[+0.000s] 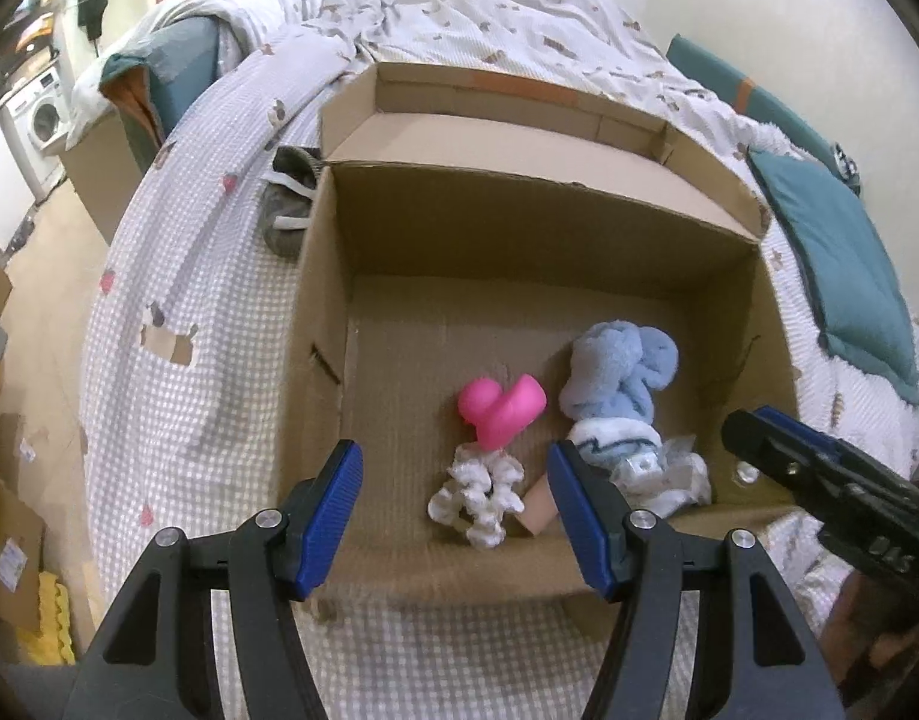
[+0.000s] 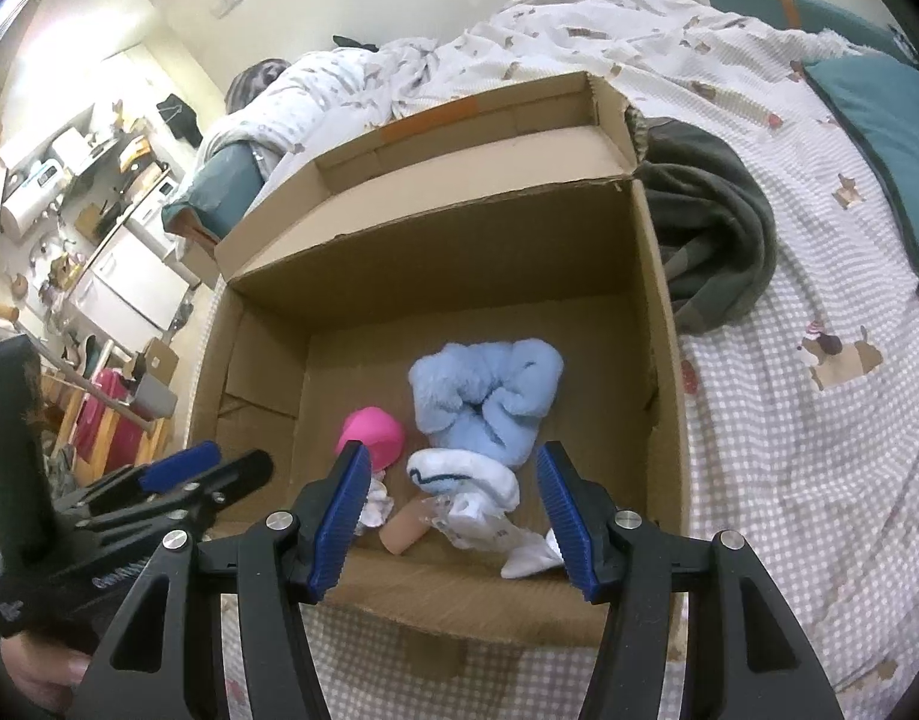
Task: Organize soft objects
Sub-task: 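Withdraw both tools from the box toward the grey lace cloth and translucent cone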
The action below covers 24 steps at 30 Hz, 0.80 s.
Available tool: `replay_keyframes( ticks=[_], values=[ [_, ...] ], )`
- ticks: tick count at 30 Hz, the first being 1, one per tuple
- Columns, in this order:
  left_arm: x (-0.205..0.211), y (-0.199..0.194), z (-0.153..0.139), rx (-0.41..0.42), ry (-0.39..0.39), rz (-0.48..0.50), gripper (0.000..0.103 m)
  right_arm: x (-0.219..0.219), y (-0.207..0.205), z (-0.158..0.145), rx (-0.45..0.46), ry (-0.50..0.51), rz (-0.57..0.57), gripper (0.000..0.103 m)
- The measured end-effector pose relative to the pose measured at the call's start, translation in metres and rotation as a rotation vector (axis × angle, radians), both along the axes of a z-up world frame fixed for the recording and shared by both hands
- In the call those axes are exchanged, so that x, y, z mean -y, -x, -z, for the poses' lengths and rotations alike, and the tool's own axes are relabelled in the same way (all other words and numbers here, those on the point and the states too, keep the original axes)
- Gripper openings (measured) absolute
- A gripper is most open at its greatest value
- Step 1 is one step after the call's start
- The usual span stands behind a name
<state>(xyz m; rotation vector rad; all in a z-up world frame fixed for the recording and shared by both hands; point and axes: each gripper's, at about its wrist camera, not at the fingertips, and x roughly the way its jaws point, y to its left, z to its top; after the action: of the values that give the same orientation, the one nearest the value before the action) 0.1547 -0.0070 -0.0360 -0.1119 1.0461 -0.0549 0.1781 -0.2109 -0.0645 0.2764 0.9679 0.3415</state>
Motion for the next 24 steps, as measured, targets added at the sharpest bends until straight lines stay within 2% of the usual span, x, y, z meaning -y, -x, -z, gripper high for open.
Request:
replay_keyframes(
  ticks=[2,12,18,24],
  values=[
    [-0.005,0.01,-0.004,0.0,0.025,0.01,0.061,-0.001,0.007,-0.001,0.004,0.026,-0.01,0.06],
    [-0.017,0.048,-0.002,0.0,0.006,-0.041,0.061,0.003,0.042,-0.01,0.028,0.071,0.004,0.06],
    [-0.026,0.065,0.007,-0.038,0.048,-0.092,0.061,0.001,0.065,-0.01,0.04,0.095,0.021,0.06],
    [-0.027,0.078,0.019,-0.081,0.028,-0.137,0.061,-0.009,0.083,-0.001,0.018,0.108,0.006,0.06]
  ],
)
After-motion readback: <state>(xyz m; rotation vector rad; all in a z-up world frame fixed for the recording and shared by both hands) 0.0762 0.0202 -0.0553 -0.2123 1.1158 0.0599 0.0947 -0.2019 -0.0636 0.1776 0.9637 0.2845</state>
